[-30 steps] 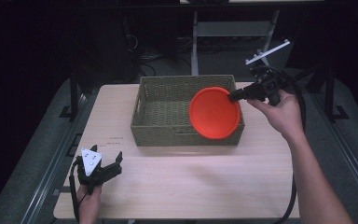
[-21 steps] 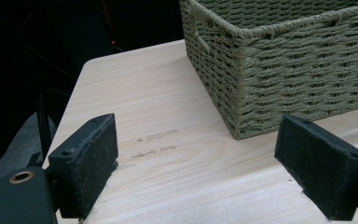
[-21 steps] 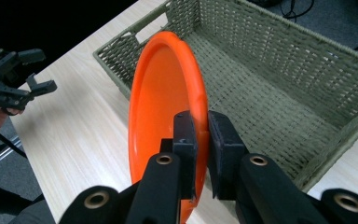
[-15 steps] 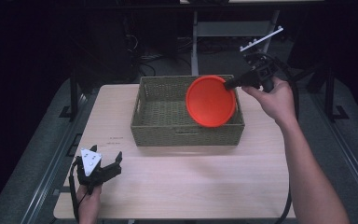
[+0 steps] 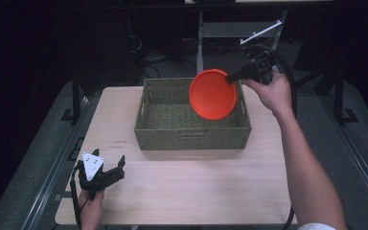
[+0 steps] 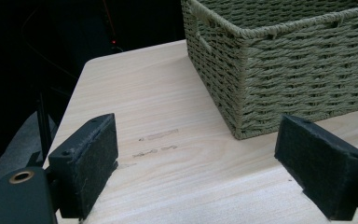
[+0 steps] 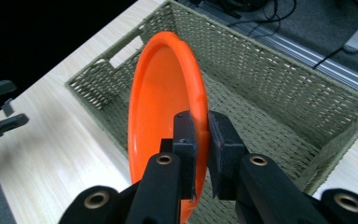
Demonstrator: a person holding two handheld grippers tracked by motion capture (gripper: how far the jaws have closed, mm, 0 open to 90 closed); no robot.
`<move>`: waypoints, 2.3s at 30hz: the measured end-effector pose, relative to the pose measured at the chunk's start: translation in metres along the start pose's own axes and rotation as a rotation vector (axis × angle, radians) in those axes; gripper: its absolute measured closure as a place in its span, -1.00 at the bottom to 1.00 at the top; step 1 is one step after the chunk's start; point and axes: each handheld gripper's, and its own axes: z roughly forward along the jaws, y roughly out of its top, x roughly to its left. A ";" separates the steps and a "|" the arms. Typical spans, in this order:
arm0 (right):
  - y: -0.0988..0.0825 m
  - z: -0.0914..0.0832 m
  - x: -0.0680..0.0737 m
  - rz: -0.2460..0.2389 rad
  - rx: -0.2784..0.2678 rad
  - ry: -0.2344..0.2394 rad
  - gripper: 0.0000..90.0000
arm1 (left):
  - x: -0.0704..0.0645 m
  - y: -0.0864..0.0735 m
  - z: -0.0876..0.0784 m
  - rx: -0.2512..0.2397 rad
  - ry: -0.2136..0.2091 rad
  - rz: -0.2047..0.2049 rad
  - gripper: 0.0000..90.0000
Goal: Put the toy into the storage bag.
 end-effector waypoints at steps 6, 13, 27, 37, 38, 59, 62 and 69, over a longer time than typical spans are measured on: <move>0.007 0.010 -0.010 0.027 -0.001 -0.013 0.83 | -0.001 0.000 0.000 -0.009 -0.004 -0.016 -0.72; 0.007 0.028 -0.024 0.067 0.011 -0.033 0.83 | -0.001 0.000 0.000 -0.002 -0.006 -0.003 -0.72; -0.006 0.059 -0.040 0.126 0.040 -0.047 0.83 | -0.001 0.000 -0.001 -0.005 -0.004 0.000 -0.72; -0.015 0.075 -0.046 0.147 0.058 -0.046 0.82 | -0.002 0.000 -0.001 0.002 -0.007 0.003 -0.72; -0.016 0.077 -0.047 0.147 0.062 -0.050 0.82 | -0.002 0.000 -0.001 -0.001 -0.007 0.000 -0.72; -0.040 0.107 -0.059 0.202 0.104 -0.032 0.82 | -0.003 0.000 0.000 0.000 -0.009 0.005 -0.72; -0.042 0.110 -0.060 0.210 0.105 -0.032 0.82 | -0.004 0.000 0.000 -0.003 -0.010 0.001 -0.72; -0.046 0.120 -0.060 0.218 0.125 -0.020 0.82 | -0.003 0.000 0.000 -0.002 -0.009 0.002 -0.72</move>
